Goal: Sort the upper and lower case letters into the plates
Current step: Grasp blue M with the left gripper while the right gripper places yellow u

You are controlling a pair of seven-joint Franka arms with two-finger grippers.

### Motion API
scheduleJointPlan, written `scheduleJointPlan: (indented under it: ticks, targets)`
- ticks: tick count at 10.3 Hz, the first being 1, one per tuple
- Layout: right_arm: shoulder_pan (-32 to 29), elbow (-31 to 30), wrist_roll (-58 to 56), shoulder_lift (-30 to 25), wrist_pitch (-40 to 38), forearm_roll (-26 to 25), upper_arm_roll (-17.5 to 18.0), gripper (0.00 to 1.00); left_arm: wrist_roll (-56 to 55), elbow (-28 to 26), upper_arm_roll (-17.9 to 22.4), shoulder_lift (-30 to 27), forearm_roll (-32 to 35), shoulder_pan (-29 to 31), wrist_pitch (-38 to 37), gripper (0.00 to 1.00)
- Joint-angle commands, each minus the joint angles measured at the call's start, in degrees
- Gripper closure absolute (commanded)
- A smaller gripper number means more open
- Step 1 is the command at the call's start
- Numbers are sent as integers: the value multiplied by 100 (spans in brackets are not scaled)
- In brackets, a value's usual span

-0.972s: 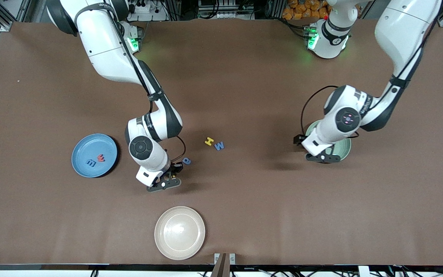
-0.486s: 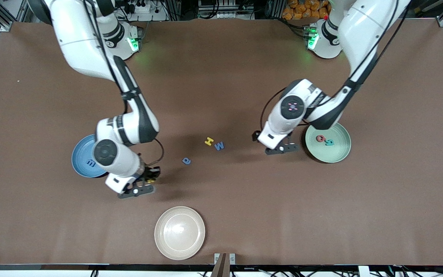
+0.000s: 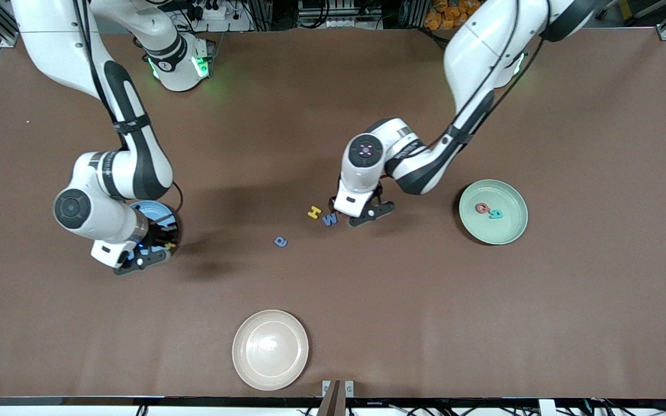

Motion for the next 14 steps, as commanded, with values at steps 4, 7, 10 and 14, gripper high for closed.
scheduleJointPlan:
  ticks: [4,7,10,14]
  targets:
    - [-263,-449,-1098,-199,98,-110,-377,1,-865,1281,349,881,-585,-537,-40,5]
    - [-246,-308,-1020,-120,89,-49,-360,0,-971,1475,743,1066,-595,-947,-40,19]
    - [-106,-150,-967,-15,98,13,-316,0,-971,1475,824,1102,-604,-1011,-40,38]
    - [665,52,-170,178,115,259,-325,0,-936,1475,824,1093,-604,-994,-40,59]
